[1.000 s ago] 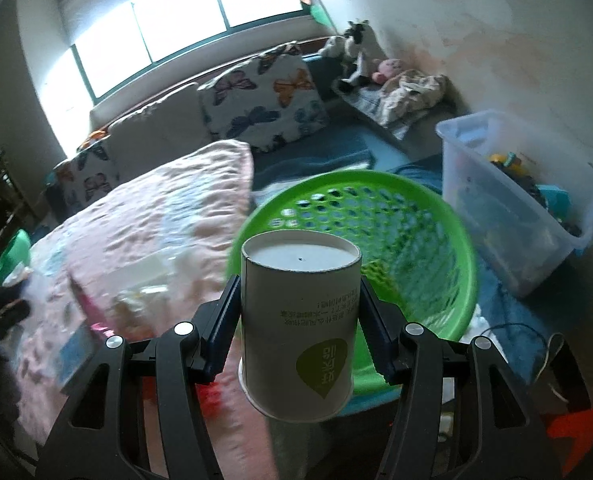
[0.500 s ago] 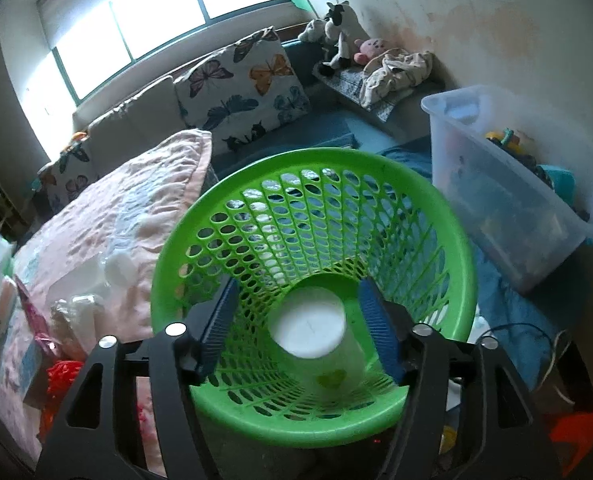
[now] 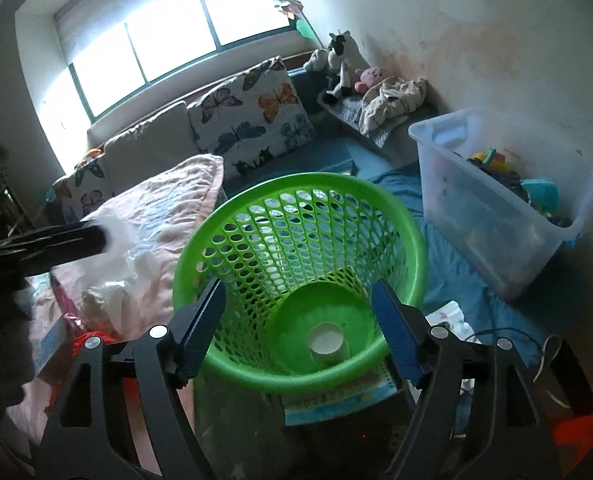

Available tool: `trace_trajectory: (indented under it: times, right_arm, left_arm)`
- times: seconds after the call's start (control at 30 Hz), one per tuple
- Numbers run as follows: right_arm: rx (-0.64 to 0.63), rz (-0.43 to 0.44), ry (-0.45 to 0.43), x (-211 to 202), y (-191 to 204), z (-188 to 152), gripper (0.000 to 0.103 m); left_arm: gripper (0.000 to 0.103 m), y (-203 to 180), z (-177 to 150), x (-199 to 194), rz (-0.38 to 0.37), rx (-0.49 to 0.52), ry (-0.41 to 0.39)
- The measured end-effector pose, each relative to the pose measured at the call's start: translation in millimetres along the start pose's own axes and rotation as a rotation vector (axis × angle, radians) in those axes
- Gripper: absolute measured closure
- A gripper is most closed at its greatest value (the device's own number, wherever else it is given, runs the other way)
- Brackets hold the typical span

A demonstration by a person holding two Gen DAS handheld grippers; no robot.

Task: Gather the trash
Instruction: 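Grasp the clear plastic box with the left tool and drop it into the basket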

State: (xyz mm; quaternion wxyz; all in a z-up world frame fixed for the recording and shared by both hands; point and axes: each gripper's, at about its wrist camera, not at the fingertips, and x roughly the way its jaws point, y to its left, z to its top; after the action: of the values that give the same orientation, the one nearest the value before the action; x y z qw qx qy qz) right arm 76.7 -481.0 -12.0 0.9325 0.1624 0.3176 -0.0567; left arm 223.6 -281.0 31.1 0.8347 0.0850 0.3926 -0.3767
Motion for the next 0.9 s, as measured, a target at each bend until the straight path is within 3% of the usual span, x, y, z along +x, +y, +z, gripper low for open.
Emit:
trace_trajectory:
  times: [0.27, 0.37, 0.5, 0.67, 0.9]
  right_arm:
    - [0.008, 0.018, -0.009, -17.6, -6.5, -16.2, 0.022]
    - [0.027, 0.027, -0.011, -20.5, -8.2, -22.0, 0.022]
    - [0.033, 0.035, -0.004, -23.6, -7.8, -28.6, 0.022]
    - [0.028, 0.054, 0.002, -26.8, 0.1, -31.0, 0.022]
    - [-0.04, 0.098, 0.015, -33.2, 28.3, -34.1, 0.022]
  left_arm:
    - [0.027, -16.4, 2.5, 32.9, 0.005, -0.016, 0.055]
    - [0.017, -18.6, 3.6, 41.2, -0.003, -0.03, 0.065]
    - [0.016, -20.0, 2.4, 45.4, -0.03, -0.051, 0.074]
    - [0.016, -18.3, -1.4, 28.9, -0.03, -0.031, 0.05]
    - [0.016, -3.0, -14.3, -34.6, 0.036, 0.002, -0.051]
